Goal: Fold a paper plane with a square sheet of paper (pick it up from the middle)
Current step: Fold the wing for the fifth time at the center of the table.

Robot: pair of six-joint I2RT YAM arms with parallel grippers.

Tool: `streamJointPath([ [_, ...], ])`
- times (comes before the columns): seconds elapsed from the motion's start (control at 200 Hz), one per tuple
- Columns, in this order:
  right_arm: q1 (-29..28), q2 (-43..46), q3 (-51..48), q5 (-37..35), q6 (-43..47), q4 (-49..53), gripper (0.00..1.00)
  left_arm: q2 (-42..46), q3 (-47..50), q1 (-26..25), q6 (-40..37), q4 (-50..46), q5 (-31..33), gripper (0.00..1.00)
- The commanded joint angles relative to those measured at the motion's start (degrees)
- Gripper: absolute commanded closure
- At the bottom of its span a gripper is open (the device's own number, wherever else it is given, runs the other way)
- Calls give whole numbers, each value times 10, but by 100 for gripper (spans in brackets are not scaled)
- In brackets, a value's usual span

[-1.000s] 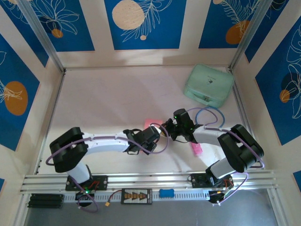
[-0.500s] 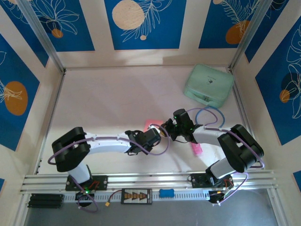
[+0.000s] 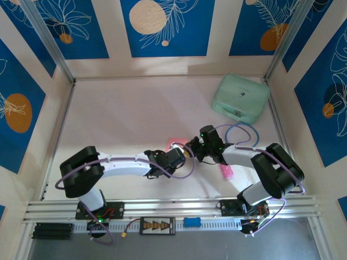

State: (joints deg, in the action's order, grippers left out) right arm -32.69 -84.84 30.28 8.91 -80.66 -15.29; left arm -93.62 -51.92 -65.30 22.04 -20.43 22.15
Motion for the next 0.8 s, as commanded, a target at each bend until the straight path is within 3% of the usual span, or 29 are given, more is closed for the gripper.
streamJointPath([
  [0.0,-5,9,4,-10,-8,14,95,-4,2,-5,10,-9,8,78],
  [0.465,-8,8,2,-14,-8,14,95,2,11,-5,21,-8,10,80],
  [0.795,-9,20,-3,-18,2,18,91,-2,13,-4,27,-2,10,89],
])
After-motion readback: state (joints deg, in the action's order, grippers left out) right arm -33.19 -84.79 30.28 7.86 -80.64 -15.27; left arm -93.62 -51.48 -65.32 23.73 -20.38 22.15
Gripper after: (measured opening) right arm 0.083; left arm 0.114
